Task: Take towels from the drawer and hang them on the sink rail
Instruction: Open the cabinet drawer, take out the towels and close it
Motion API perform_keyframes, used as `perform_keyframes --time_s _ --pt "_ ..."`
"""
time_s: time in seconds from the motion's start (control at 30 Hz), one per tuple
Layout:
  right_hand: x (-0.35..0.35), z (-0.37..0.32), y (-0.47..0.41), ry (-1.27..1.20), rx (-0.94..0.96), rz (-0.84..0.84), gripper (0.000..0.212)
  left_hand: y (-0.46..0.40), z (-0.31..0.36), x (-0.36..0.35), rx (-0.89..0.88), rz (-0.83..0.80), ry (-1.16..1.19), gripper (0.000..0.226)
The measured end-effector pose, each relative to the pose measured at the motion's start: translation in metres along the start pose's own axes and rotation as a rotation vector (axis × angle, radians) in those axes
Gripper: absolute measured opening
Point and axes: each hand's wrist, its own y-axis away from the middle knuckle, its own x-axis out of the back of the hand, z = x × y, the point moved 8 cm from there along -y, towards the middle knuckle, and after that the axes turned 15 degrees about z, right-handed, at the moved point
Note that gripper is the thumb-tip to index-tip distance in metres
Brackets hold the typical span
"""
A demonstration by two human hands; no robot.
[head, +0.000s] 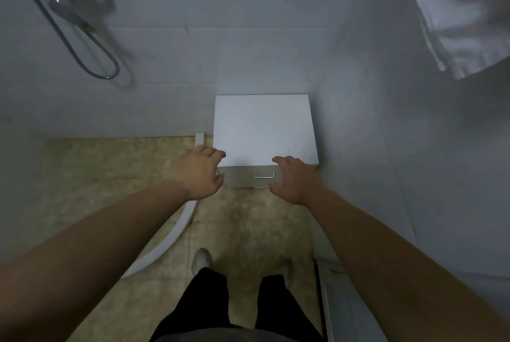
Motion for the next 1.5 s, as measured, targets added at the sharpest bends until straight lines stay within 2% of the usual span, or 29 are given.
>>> perform_keyframes --time_s 0.17,0.43,0.53,0.73,0.93,1.23,1.37,1.5 --pt "-0.030 0.012 -0.019 -0.004 0.019 -0.026 0.070 -0.011 -0.013 -0.038 0.059 -0.054 0.019 0.060" --pt "-0.111 0.032 -0.083 0.034 0.017 -0.066 0.068 -0.057 -0.036 -0.133 0.010 -0.108 0.009 0.058" --pt "-0.158 0.045 -0.108 0.037 0.002 -0.093 0.068 -0.090 -0.057 -0.166 0.007 -0.068 -0.037 0.057" --pt "-0.258 0.079 -0.140 0.051 -0.044 -0.141 0.070 -0.172 -0.092 -0.218 0.040 0.192 -0.072 0.060" --pt "-0.341 0.110 -0.157 0.130 -0.003 -0.174 0.072 -0.225 -0.093 -0.315 0.041 0.166 -0.119 0.072" --pt "-0.421 0.152 -0.185 0.145 0.052 -0.101 0.061 -0.250 -0.077 -0.441 -0.001 0.103 -0.070 0.081" --pt "-0.448 0.165 -0.195 0.152 0.048 -0.104 0.064 -0.257 -0.075 -0.469 0.005 0.109 -0.017 0.081" --pt "-0.468 0.168 -0.198 0.161 0.027 -0.146 0.071 -0.275 -0.076 -0.467 -0.034 0.130 0.011 0.076"
